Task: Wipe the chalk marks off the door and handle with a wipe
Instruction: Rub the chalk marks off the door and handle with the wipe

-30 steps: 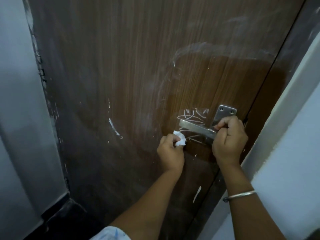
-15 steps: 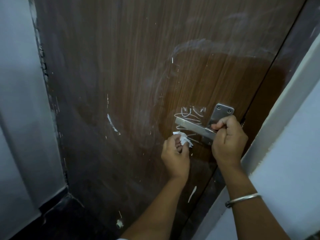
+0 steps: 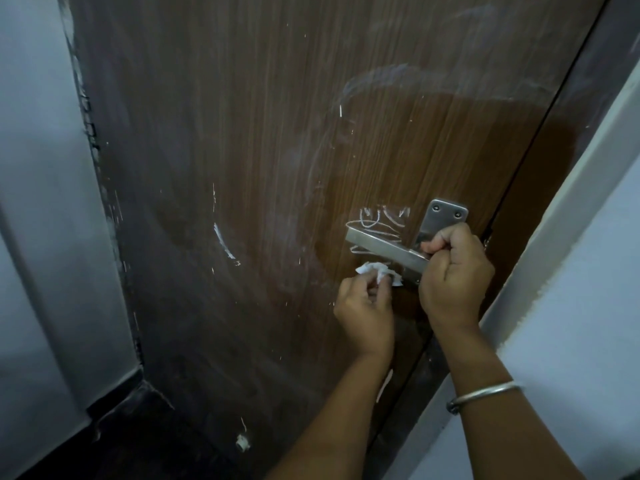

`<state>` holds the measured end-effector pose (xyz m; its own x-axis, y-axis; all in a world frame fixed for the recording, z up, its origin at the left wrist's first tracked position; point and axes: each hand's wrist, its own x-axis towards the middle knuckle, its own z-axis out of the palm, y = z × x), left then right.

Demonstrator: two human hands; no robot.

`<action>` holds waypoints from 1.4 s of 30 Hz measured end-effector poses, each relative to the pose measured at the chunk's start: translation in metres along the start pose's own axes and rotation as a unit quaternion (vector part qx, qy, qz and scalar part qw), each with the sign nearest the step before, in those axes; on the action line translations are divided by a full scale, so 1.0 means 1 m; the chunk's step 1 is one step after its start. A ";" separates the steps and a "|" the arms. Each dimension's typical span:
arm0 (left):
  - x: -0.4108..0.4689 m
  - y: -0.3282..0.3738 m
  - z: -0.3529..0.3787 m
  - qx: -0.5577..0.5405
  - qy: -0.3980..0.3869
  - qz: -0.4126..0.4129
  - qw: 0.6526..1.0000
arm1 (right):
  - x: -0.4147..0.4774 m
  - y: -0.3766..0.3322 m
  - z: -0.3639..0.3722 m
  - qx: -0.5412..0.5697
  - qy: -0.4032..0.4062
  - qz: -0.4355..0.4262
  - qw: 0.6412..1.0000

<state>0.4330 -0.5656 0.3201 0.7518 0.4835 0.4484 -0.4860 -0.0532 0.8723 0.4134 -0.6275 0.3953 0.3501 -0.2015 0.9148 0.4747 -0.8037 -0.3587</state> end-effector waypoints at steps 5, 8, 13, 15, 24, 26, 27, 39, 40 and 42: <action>-0.007 0.001 0.003 0.032 -0.043 0.047 0.997 | 0.000 0.000 0.002 0.000 0.005 0.003 1.000; -0.013 0.000 0.005 0.018 -0.076 0.051 0.996 | 0.000 0.000 0.003 -0.006 0.014 0.001 1.000; 0.000 -0.001 0.005 0.011 0.036 0.022 0.999 | -0.001 0.002 0.001 -0.002 0.002 0.002 1.000; 0.004 -0.001 0.003 0.020 0.034 0.036 0.999 | -0.002 0.002 0.001 -0.014 -0.004 -0.009 1.000; 0.003 0.002 -0.001 0.105 -0.001 0.107 0.989 | -0.008 0.007 0.006 -0.105 0.031 -0.060 0.992; 0.003 0.002 -0.001 0.094 -0.010 0.105 0.990 | -0.008 0.008 0.008 -0.113 0.047 -0.066 0.990; 0.004 0.001 -0.001 0.088 -0.015 0.107 0.990 | -0.009 0.008 0.009 -0.118 0.055 -0.068 0.989; 0.004 -0.001 -0.004 0.092 -0.046 0.131 0.986 | -0.010 0.008 0.015 -0.114 0.096 -0.069 0.986; 0.003 -0.001 -0.004 0.099 -0.048 0.134 0.985 | -0.009 0.008 0.015 -0.114 0.097 -0.071 0.986; 0.003 0.000 -0.004 0.122 -0.056 0.155 0.979 | -0.009 0.008 0.015 -0.117 0.097 -0.075 0.986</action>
<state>0.4336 -0.5603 0.3208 0.6351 0.3131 0.7061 -0.5887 -0.3957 0.7049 0.4259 -0.6234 0.3818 0.1194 -0.1560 0.9805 0.3019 -0.9351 -0.1856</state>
